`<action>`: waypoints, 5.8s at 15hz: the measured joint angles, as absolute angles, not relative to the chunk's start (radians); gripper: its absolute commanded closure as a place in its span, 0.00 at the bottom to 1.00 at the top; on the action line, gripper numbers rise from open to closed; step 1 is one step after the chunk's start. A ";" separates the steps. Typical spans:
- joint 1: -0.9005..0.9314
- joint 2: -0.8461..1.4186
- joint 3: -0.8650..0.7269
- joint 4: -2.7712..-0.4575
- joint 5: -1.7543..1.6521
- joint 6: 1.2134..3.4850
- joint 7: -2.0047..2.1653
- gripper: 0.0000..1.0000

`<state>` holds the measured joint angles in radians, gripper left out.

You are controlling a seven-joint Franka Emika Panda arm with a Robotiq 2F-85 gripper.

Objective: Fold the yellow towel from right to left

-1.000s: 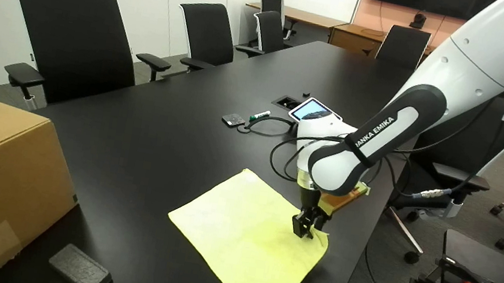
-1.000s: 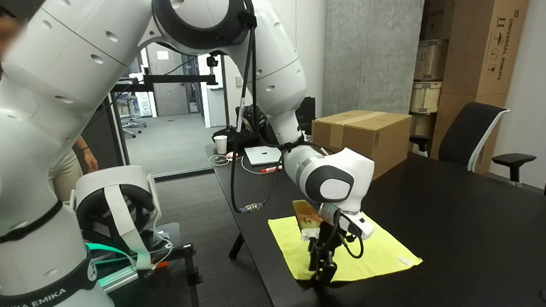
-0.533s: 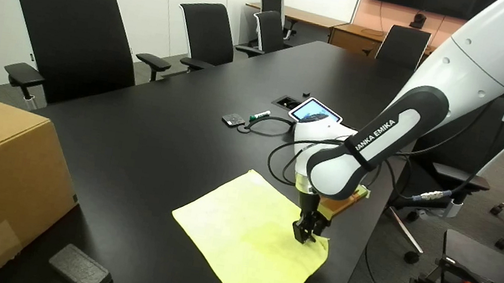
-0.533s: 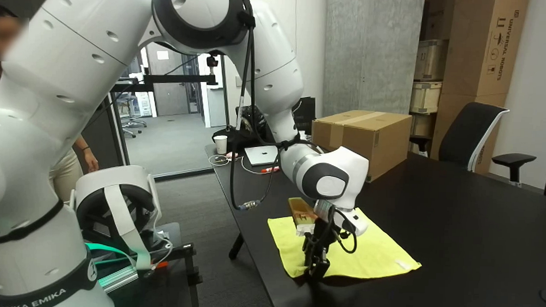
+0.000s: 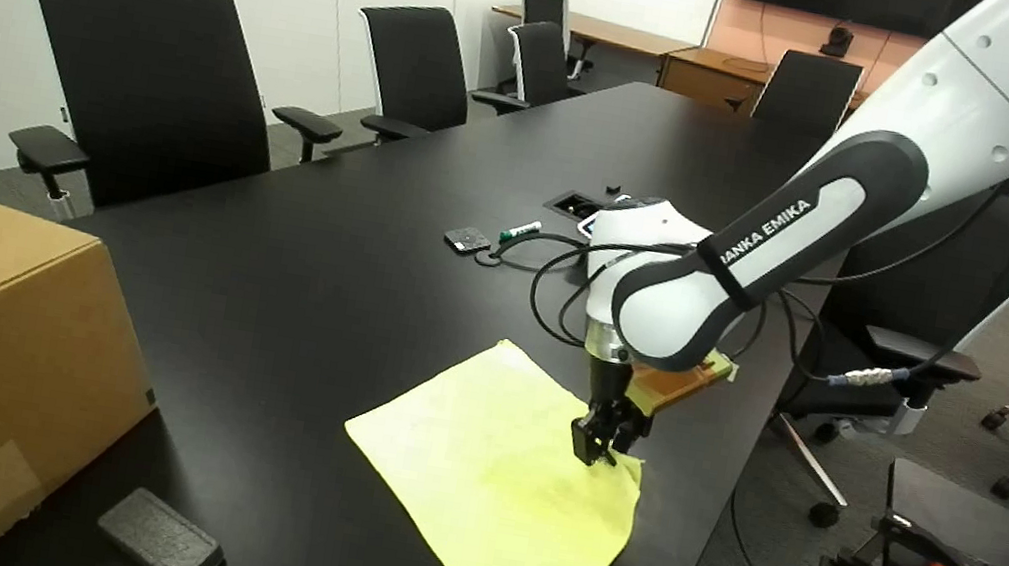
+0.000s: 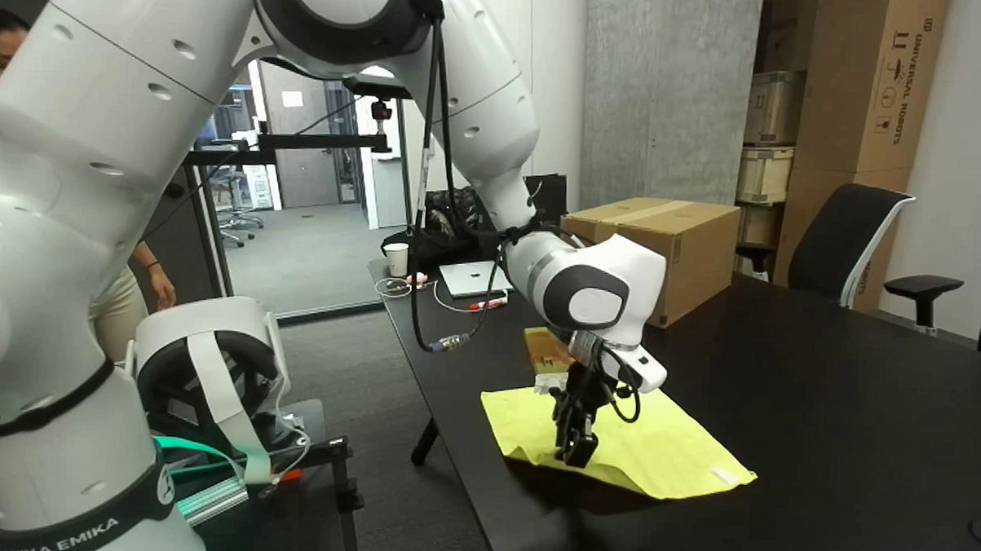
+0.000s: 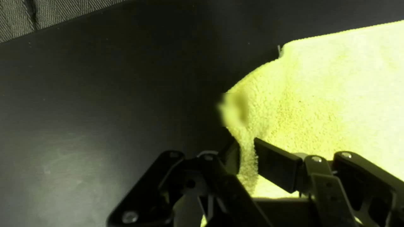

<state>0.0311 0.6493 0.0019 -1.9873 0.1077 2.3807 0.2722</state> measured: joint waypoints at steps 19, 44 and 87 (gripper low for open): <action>0.412 0.641 0.018 -1.815 -0.311 2.174 0.392 0.92; 0.507 0.848 0.039 -1.451 -0.432 1.983 0.243 0.00; 0.377 1.410 -0.100 -0.623 -0.395 1.839 0.704 0.00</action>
